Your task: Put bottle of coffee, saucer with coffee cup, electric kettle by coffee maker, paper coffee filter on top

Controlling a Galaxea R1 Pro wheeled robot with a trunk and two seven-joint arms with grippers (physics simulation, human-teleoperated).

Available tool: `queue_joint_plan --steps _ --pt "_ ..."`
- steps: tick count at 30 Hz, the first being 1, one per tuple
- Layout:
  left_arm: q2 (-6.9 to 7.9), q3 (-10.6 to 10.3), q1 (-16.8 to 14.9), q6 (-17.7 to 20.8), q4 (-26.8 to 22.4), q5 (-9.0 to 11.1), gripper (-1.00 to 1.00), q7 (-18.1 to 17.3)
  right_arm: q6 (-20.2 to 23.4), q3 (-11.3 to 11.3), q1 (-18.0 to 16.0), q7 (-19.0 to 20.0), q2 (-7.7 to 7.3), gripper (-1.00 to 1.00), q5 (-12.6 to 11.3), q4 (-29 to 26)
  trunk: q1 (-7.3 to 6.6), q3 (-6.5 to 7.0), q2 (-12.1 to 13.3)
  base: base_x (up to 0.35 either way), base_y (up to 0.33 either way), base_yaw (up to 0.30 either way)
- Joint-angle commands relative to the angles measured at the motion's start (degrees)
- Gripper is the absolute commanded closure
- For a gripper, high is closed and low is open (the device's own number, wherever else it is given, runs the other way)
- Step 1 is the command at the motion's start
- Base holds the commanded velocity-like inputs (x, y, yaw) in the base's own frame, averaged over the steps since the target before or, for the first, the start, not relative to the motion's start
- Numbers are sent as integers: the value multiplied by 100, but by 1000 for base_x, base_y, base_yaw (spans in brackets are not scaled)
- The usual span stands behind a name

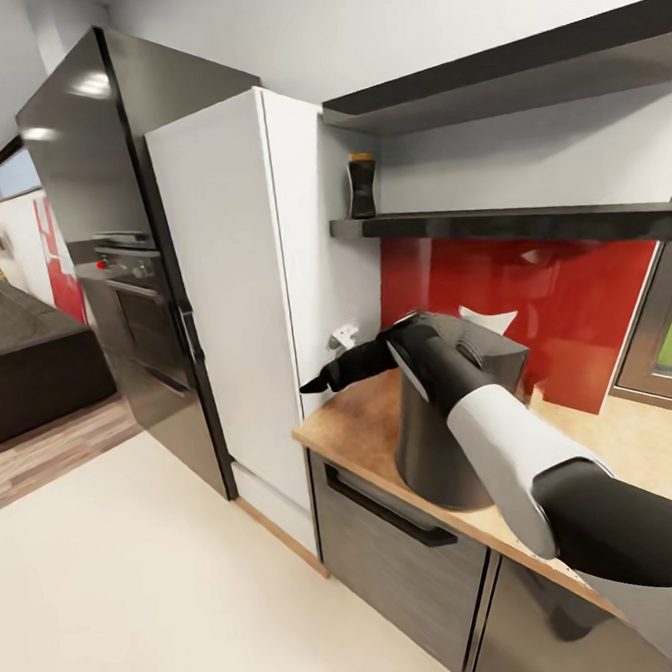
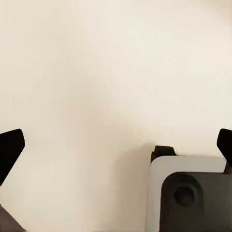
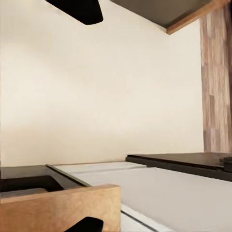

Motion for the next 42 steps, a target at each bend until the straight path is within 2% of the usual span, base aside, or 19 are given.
queue_joint_plan --steps 1,4,8,12,14,18,20,23,31,37,39,42 --pt "-4 48 -4 -21 7 -47 -100 -37 -97 -9 -2 40 3 -100 -29 155 0 -3 -7 -271 202 0" --pt "-10 48 -6 -21 7 -46 -100 -36 -538 -9 -2 40 3 -100 -172 670 0 -3 -7 -267 216 0" --pt "-15 48 -6 -21 7 -45 -100 -36 -1149 -8 -2 40 3 -100 -221 1214 0 -3 -7 -195 207 0" --pt "-15 48 -6 -21 7 -38 -100 -36 -1220 -9 3 40 3 -100 -226 1381 0 -3 -7 -27 60 0" --pt "-15 48 -6 -21 7 -37 -100 -36 -1382 -9 5 40 3 -100 -230 1737 0 -3 -7 -5 12 0" --pt "-25 48 -6 -21 6 -37 -100 -36 -2058 -9 29 43 3 -100 -232 2727 0 -3 -7 -1 3 0" --pt "-34 48 -6 -21 7 -37 -100 -36 -2365 -9 163 49 3 -100 -227 3094 0 -3 -7 0 0 0" --pt "-58 48 -6 -21 7 -37 -100 -36 -2637 -9 714 51 3 -100 -218 3263 0 -3 -7 0 0 0" --pt "-83 40 1 -19 12 -47 -100 -39 -2961 -9 2250 25 3 -100 -190 3322 0 -3 -7 0 0 0" --pt "-89 -9 4 -7 15 -89 -100 -51 -3019 -9 3040 -97 -12 -100 -182 3324 0 -3 -7 0 0 0" --pt "-86 -26 19 2 24 -100 -100 -53 -3041 -9 3426 -640 -269 -100 -198 3324 0 -3 -7 0 0 0" --pt "-86 -41 52 13 56 -105 -100 -54 -3044 -14 3788 -1258 -463 -100 -255 3324 0 -3 -7 0 0 0"
